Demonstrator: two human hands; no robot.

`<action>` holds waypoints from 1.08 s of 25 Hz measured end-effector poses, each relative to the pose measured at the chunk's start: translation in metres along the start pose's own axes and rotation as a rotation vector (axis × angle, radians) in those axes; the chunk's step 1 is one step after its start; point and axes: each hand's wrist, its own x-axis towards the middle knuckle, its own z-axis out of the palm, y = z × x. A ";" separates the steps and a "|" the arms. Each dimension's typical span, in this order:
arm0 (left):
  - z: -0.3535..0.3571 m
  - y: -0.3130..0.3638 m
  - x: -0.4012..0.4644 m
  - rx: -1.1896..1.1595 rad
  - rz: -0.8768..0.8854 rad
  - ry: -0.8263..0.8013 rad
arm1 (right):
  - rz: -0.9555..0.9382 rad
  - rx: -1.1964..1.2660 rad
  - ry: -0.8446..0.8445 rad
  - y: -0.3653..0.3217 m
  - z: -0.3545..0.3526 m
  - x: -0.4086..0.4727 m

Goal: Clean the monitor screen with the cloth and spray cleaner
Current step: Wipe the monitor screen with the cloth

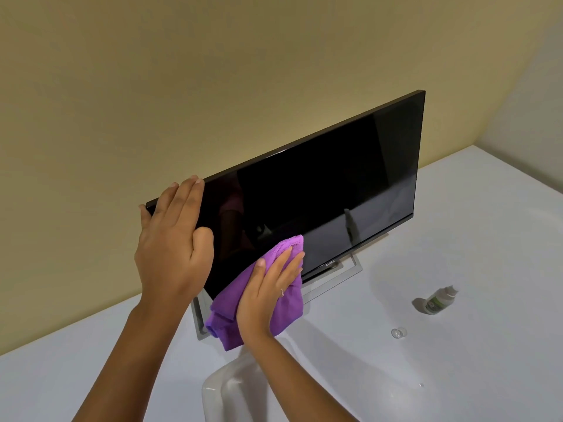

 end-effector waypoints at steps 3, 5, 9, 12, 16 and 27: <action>0.002 0.001 -0.001 -0.019 -0.013 0.017 | -0.007 -0.058 0.126 0.003 -0.019 0.041; 0.003 0.001 -0.001 -0.021 -0.023 0.026 | 0.001 -0.080 0.189 0.007 -0.040 0.078; 0.005 0.004 0.001 -0.037 -0.042 0.047 | -0.030 -0.076 0.268 0.014 -0.083 0.142; 0.006 0.006 0.001 -0.033 -0.057 0.053 | -0.037 -0.150 0.270 0.017 -0.096 0.159; 0.004 0.013 0.004 -0.022 -0.079 0.062 | -0.053 -0.197 0.229 0.023 -0.088 0.138; 0.013 0.066 0.035 0.078 -0.098 -0.054 | -0.142 -0.329 0.118 0.029 -0.085 0.120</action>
